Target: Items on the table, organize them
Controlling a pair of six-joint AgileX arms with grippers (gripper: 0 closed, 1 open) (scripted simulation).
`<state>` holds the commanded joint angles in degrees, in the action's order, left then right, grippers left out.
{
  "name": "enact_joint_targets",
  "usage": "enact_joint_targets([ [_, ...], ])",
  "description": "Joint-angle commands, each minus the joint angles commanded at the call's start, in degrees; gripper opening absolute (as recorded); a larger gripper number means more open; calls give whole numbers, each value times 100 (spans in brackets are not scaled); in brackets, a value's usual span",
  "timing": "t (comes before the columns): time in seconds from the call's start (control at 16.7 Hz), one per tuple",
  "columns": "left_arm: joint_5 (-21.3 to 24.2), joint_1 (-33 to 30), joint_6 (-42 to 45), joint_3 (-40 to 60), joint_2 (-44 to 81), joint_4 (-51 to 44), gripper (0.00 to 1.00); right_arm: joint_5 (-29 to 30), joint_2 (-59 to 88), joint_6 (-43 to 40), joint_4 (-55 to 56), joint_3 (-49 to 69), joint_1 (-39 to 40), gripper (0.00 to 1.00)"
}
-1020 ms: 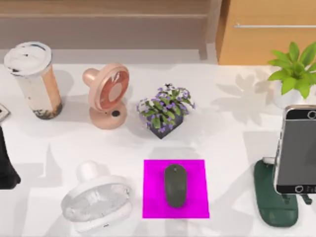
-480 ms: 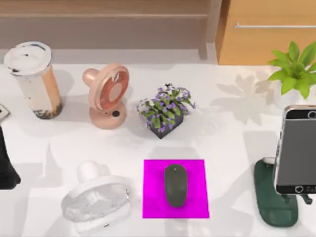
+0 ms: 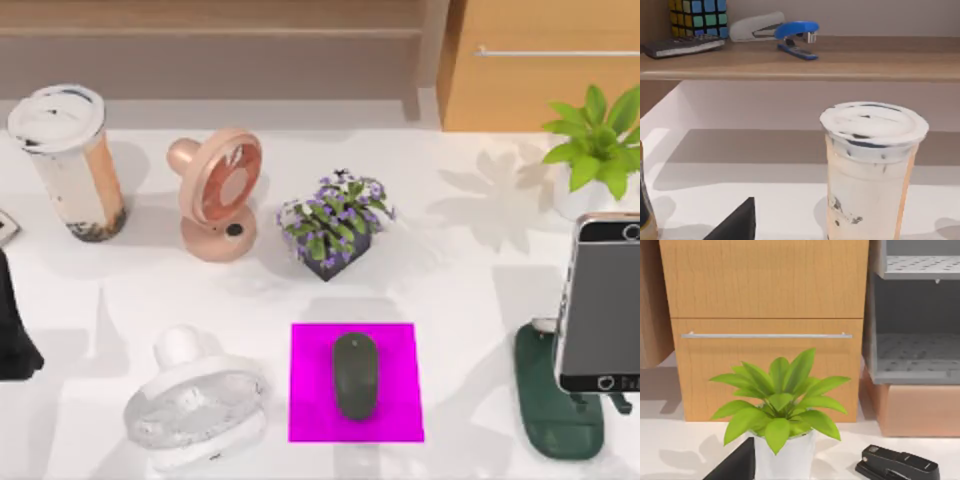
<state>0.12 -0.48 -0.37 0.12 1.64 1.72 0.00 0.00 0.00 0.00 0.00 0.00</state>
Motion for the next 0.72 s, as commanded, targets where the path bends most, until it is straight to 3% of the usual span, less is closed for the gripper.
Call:
enact_joint_targets([
  [0.3, 2, -261, -184, 83, 1457, 1233, 100, 0, 0, 0, 0, 0, 0, 100],
  [0.72, -182, -523, -352, 517, 5208, 4112, 100, 0, 0, 0, 0, 0, 0, 100],
])
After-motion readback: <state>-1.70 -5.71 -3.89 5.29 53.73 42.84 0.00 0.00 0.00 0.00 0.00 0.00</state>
